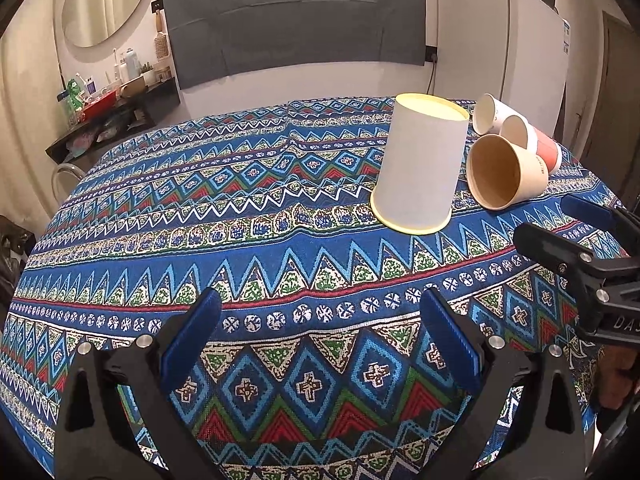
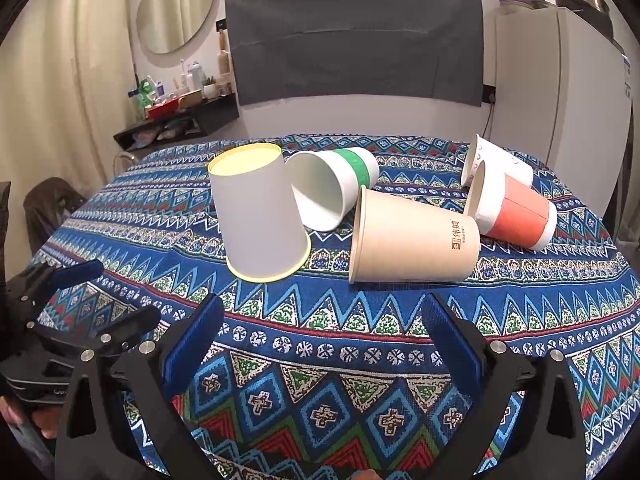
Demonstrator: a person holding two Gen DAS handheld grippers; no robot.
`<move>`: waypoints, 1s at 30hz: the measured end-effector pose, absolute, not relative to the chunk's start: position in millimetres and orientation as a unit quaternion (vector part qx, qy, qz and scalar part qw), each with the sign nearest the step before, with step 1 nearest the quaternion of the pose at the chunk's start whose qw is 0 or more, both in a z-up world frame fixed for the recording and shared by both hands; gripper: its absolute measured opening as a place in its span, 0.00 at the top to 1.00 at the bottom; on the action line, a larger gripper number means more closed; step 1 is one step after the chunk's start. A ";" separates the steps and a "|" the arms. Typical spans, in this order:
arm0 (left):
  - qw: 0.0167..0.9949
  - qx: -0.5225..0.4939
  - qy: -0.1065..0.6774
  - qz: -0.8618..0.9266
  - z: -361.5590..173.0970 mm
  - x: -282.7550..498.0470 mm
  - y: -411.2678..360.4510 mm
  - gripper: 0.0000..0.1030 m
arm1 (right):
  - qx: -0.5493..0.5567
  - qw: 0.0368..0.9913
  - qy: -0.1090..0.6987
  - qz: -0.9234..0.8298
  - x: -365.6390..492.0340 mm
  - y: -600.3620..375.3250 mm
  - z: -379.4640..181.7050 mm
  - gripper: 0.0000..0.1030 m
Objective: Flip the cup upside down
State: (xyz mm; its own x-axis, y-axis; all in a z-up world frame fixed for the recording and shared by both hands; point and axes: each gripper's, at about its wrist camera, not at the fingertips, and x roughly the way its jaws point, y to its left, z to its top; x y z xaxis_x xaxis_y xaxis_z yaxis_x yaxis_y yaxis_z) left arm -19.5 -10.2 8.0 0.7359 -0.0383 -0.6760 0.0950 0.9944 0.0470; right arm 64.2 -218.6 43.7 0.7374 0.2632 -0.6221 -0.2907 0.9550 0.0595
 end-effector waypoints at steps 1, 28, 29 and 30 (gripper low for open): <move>0.931 0.038 0.362 -0.036 7.9 -19.4 -10.1 0.06 | -0.021 0.932 0.331 0.149 64.4 -218.5 43.6 0.08; 0.927 0.018 0.373 -0.041 5.9 -13.1 -3.8 0.06 | -0.017 0.930 0.334 0.154 65.5 -219.0 43.0 0.08; 0.927 0.019 0.373 -0.041 5.9 -13.3 -3.9 0.06 | -0.016 0.930 0.334 0.155 66.0 -219.6 42.9 0.08; 0.927 0.019 0.372 -0.041 5.8 -13.5 -4.1 0.06 | -0.016 0.930 0.334 0.155 66.1 -219.8 42.9 0.08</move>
State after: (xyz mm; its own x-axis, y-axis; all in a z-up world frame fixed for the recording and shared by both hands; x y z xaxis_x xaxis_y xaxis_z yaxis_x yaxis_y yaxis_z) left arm -13.5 -4.1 5.8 0.7192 -0.0611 -0.6921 0.0894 0.9960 0.0050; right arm 66.1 -219.8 42.9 0.7293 0.2774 -0.6254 -0.2989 0.9515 0.0734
